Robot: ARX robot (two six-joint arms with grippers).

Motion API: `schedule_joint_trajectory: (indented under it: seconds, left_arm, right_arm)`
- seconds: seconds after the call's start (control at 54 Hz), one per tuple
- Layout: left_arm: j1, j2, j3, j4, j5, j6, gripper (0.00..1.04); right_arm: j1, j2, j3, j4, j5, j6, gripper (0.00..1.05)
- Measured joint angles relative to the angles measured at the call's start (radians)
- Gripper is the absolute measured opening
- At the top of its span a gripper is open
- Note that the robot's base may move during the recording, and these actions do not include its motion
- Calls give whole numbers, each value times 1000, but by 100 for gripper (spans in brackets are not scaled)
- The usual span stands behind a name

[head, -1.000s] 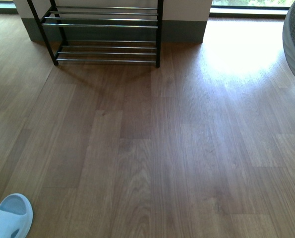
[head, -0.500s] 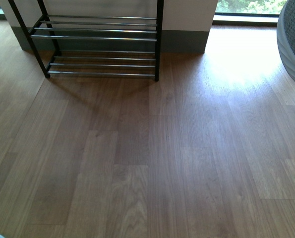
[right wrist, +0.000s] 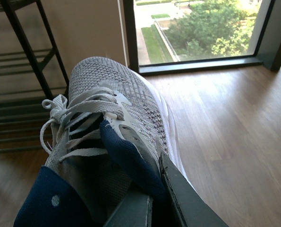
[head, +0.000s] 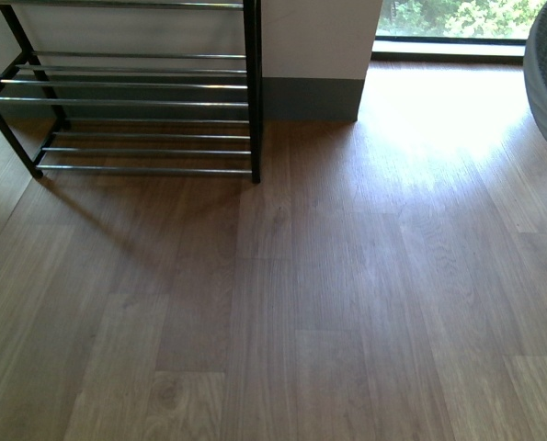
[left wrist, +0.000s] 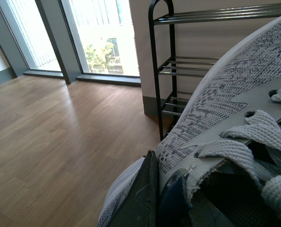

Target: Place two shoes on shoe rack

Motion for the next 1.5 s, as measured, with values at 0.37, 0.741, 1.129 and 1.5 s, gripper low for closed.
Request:
schedule_joint_trajectory:
  seconds: [0.37, 0.741, 1.129, 1.5]
  left_arm:
    - [0, 0, 0, 0, 5, 0, 2]
    - [0, 0, 0, 0, 0, 0, 2]
    - [1, 0, 0, 0, -3, 0, 2]
    - [1, 0, 0, 0, -3, 0, 2]
  right_arm:
    - [0, 0, 0, 0, 6, 0, 1]
    - [0, 0, 0, 0, -4, 0, 1]
    - [0, 0, 0, 0, -2, 0, 1]
    - [0, 0, 0, 0, -3, 0, 1]
